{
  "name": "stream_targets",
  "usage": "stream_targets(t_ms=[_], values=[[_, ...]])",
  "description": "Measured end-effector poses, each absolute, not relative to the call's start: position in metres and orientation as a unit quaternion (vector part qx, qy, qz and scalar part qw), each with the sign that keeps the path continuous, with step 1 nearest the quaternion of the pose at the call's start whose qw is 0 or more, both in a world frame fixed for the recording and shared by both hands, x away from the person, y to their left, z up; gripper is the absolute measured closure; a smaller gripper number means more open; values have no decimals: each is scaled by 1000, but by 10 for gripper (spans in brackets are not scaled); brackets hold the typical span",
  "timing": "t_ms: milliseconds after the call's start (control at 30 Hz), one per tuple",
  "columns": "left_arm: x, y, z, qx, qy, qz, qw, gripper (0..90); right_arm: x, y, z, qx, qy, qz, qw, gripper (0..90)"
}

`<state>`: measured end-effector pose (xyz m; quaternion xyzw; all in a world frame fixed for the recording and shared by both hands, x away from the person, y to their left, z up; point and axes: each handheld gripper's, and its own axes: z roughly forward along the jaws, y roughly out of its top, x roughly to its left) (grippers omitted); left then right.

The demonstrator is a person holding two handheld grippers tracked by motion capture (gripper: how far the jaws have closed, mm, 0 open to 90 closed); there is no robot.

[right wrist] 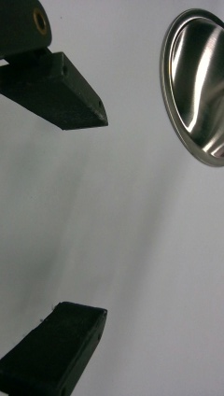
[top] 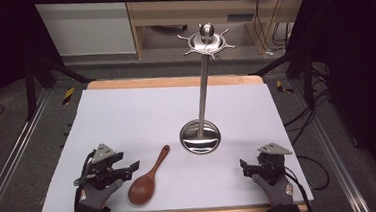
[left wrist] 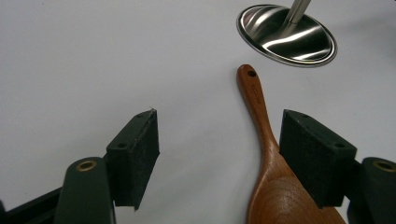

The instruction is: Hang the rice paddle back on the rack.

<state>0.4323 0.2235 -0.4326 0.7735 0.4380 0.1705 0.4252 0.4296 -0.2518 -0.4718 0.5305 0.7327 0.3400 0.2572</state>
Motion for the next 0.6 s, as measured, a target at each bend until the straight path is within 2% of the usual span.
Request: stream_targets(t_ms=[600], values=[[441,204,-415,795,411,159,417,316,428,-248,-471,525,740,340,246,89]])
